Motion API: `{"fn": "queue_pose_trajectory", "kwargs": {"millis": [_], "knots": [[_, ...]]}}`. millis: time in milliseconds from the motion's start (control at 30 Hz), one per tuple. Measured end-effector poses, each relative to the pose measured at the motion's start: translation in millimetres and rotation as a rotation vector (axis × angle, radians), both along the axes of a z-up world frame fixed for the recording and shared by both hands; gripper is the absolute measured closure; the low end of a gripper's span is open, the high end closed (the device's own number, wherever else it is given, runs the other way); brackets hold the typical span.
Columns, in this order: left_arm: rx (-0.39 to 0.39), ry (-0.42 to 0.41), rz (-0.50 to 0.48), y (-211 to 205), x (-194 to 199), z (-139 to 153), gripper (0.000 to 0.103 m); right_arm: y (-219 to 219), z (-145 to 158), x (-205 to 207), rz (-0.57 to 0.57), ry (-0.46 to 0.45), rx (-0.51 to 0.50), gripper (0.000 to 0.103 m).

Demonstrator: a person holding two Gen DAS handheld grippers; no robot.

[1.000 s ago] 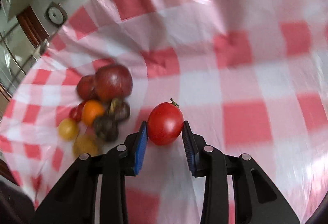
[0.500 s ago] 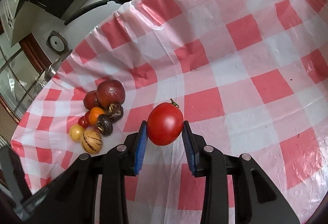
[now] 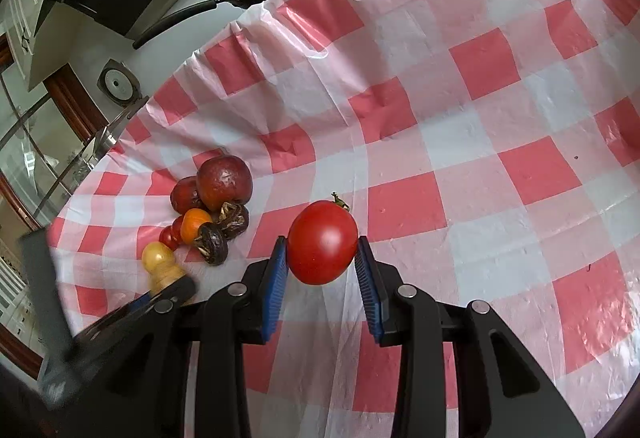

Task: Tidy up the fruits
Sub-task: 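Grasp the yellow striped melon with the left gripper while the right gripper holds the tomato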

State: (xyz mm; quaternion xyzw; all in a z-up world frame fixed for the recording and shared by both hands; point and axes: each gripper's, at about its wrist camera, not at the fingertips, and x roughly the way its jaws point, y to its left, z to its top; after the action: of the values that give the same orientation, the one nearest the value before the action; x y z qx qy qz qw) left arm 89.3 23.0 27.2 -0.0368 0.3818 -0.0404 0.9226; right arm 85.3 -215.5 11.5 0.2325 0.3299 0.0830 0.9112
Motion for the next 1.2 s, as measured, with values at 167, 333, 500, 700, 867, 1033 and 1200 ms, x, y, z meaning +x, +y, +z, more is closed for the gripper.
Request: {"fn": "queue_pose_trajectory", "kwargs": {"millis": [167, 333, 500, 700, 867, 1033, 1200], "knots": [[-0.110, -0.034, 0.027, 28, -71, 2, 0.057, 0, 0, 1, 0.005, 0.002, -0.004, 0.068], [-0.295, -0.033, 0.114, 73, -112, -4, 0.057, 1, 1, 0, 0.008, 0.003, -0.006, 0.068], [-0.360, -0.055, 0.129, 82, -115, -6, 0.057, 1, 1, 1, 0.007, 0.003, -0.005, 0.068], [-0.352, -0.065, 0.108, 77, -117, -5, 0.057, 1, 0, 1, 0.007, 0.003, -0.005, 0.068], [-0.358, -0.062, 0.104, 77, -117, -6, 0.057, 1, 0, 1, 0.001, 0.001, 0.000, 0.068], [-0.357, -0.063, 0.106, 77, -117, -7, 0.057, 0, 0, 1, 0.002, -0.003, 0.005, 0.068], [-0.352, -0.045, 0.106, 75, -118, -8, 0.057, 12, -1, 0, 0.055, 0.045, -0.040, 0.068]]}}
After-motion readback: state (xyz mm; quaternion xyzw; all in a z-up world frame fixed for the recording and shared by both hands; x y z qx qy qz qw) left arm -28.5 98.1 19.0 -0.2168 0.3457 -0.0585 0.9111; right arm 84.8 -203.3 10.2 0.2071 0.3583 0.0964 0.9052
